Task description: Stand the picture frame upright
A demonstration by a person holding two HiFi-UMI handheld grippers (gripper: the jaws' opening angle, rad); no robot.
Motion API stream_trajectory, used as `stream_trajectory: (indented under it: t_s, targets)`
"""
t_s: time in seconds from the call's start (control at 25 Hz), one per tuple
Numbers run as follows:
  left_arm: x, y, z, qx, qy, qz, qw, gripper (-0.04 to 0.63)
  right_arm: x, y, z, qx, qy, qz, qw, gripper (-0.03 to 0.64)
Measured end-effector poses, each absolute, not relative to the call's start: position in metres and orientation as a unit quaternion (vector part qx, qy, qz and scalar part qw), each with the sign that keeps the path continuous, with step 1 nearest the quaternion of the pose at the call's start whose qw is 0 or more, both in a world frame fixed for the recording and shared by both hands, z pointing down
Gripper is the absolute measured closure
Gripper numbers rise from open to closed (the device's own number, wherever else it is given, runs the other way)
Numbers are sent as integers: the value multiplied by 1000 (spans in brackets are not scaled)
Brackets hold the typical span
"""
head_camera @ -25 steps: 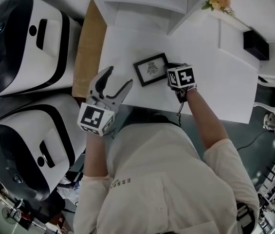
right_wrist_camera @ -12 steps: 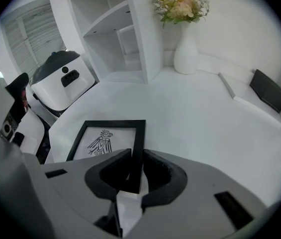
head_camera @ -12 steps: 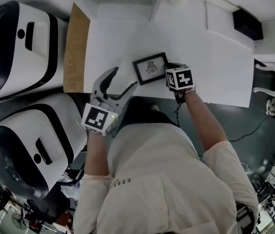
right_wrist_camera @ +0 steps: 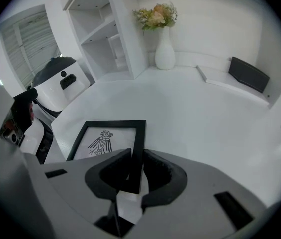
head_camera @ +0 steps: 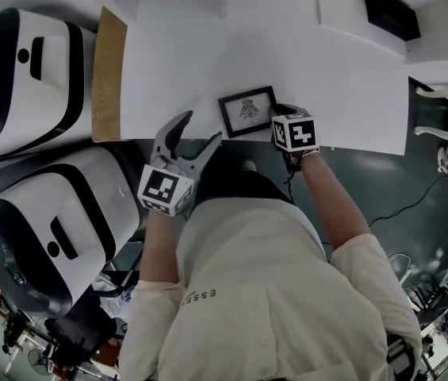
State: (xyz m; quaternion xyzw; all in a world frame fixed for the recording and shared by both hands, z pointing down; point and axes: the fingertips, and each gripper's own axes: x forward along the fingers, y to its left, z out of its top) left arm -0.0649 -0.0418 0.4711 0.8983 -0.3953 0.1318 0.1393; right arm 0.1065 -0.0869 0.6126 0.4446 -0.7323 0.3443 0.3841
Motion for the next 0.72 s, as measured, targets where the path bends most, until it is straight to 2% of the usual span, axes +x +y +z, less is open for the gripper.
stream_trajectory:
  t_s: [0.44, 0.72]
  targets:
    - [-23, 5, 485, 891, -401, 135, 163, 295, 141, -47, 611, 461, -727, 358, 362, 529]
    - [-10, 27, 506, 882, -408, 123, 202, 295, 155, -32, 612, 448, -740, 353, 356, 529]
